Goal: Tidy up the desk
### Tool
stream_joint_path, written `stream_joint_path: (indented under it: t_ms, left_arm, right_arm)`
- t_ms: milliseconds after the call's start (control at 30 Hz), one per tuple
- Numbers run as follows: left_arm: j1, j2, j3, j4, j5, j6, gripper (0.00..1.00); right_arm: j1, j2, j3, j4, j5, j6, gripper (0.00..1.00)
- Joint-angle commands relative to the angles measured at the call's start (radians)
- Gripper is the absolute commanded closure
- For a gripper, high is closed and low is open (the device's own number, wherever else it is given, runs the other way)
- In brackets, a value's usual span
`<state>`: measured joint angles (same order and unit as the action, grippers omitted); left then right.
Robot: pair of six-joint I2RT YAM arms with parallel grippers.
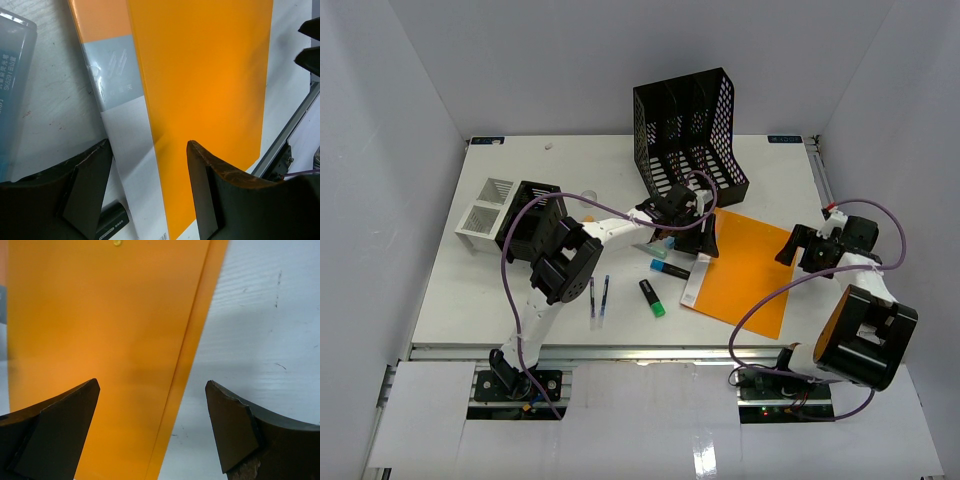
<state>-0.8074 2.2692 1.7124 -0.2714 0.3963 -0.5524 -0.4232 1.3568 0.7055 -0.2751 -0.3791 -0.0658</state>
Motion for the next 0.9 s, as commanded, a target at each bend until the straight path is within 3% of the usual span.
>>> stream_joint_path:
  t_ms: [0,200,400,567,867]
  left_arm:
    - [-0.006,-0.029,-0.009,0.047,0.037,-0.011,0.29]
    - [-0.006,-0.031,-0.019,0.072,0.071,-0.023,0.29]
    - [-0.006,-0.031,-0.028,0.115,0.118,-0.041,0.29]
    - [-0.007,-0.021,-0.028,0.152,0.162,-0.064,0.29]
    - [-0.009,-0.037,-0.103,0.423,0.336,-0.172,0.29]
  right_arm:
    - [-0.015,0.061,0.024,0.034,0.034,0.051,0.07]
    - [-0.022,0.169,0.040,0.033,-0.066,0.052,0.11]
    - [-0.022,0.254,0.051,0.021,-0.159,0.034,0.27]
    - [-0.020,0.290,0.050,0.022,-0.192,0.028,0.34]
    - [-0.020,0.328,0.057,0.017,-0.210,0.020,0.43]
